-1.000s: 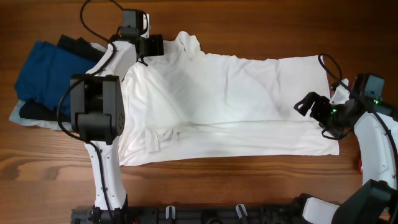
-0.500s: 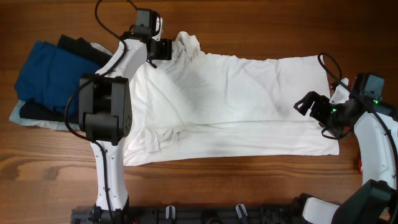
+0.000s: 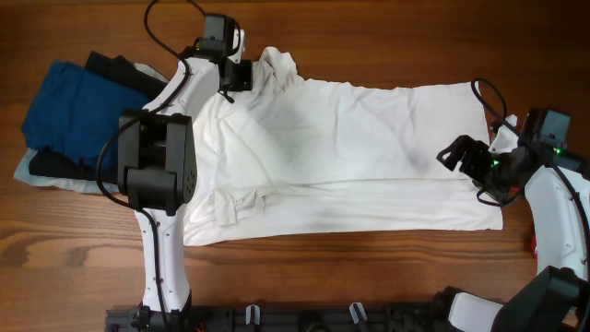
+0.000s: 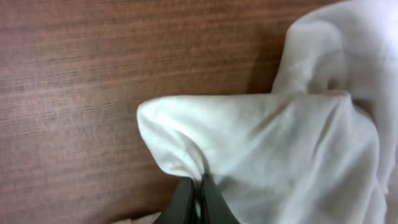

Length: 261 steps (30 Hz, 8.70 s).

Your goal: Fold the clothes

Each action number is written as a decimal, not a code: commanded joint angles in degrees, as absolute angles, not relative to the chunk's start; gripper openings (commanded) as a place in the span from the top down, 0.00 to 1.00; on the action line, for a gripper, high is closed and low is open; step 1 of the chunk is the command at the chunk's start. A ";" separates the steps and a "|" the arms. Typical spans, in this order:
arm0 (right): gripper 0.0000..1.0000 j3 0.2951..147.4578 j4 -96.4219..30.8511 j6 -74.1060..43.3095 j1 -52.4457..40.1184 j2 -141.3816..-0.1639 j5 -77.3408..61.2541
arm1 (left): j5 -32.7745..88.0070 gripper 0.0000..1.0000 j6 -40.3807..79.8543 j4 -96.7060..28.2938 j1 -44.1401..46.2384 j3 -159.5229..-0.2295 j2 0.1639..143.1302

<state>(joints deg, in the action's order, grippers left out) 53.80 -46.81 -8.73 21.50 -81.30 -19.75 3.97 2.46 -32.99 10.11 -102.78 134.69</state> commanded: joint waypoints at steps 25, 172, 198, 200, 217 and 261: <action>0.14 57.89 14.90 -12.25 20.78 -115.39 -11.16 | 22.50 0.95 16.10 -43.11 4.99 -100.47 132.00; 0.91 67.00 -54.85 -16.51 23.90 -98.61 6.37 | 16.45 0.66 26.81 -52.01 15.25 -65.54 90.43; 0.57 62.17 -54.61 -16.67 23.97 -99.22 7.75 | 15.51 0.57 32.36 -44.64 22.74 -65.52 96.99; 0.57 62.17 -54.72 -16.64 23.97 -99.22 7.60 | 12.71 0.57 34.35 -44.29 24.29 -65.52 99.09; 0.57 62.17 -54.26 -16.64 23.97 -99.22 6.28 | 11.90 0.93 36.75 -42.09 25.30 -65.52 107.37; 0.56 62.17 -53.87 -16.62 23.97 -99.22 5.85 | 7.60 0.96 36.45 -41.78 24.86 -66.02 103.07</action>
